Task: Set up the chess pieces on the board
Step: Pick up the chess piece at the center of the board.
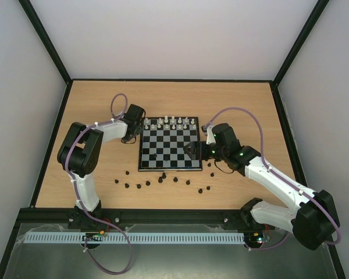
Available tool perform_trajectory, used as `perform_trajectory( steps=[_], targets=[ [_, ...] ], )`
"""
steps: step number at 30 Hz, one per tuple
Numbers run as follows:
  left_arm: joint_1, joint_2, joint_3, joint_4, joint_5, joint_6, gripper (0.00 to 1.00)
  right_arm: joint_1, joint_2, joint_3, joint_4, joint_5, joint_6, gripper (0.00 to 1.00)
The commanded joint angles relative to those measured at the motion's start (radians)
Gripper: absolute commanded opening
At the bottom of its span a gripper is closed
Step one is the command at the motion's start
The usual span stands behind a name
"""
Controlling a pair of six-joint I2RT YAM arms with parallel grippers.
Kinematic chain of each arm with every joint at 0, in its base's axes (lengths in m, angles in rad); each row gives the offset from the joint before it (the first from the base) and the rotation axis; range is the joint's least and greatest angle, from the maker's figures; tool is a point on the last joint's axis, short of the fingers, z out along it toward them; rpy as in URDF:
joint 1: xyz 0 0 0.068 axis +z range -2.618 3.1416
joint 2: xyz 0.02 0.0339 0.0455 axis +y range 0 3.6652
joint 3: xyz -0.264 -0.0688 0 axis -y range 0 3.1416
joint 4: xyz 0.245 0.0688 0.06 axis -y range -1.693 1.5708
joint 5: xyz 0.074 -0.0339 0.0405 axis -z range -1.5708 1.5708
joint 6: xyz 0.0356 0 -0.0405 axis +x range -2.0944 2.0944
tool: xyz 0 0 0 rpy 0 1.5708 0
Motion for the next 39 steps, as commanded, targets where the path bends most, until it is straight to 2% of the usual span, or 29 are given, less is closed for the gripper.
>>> perform_trajectory(
  steps=[1,6,10,18,31,39],
  targets=[
    [0.007,0.037,0.003,-0.033,0.004,-0.002,0.30,-0.002,0.011,-0.015,0.009,-0.021,0.005,0.92],
    [0.009,0.050,0.007,-0.032,0.007,0.002,0.29,-0.002,0.009,-0.016,0.011,-0.027,0.003,0.91],
    [0.008,0.060,0.011,-0.031,0.011,0.008,0.23,-0.002,0.011,-0.018,0.013,-0.032,0.003,0.91],
    [0.008,0.046,-0.003,-0.026,0.032,0.025,0.19,-0.002,0.014,-0.019,0.014,-0.035,0.002,0.91],
    [0.003,-0.173,-0.149,-0.001,0.103,0.157,0.18,0.000,0.040,-0.027,0.032,-0.040,0.003,0.90],
    [-0.002,-0.310,-0.171,-0.027,0.171,0.219,0.17,0.000,0.052,-0.032,0.042,-0.038,0.002,0.90]
  ],
)
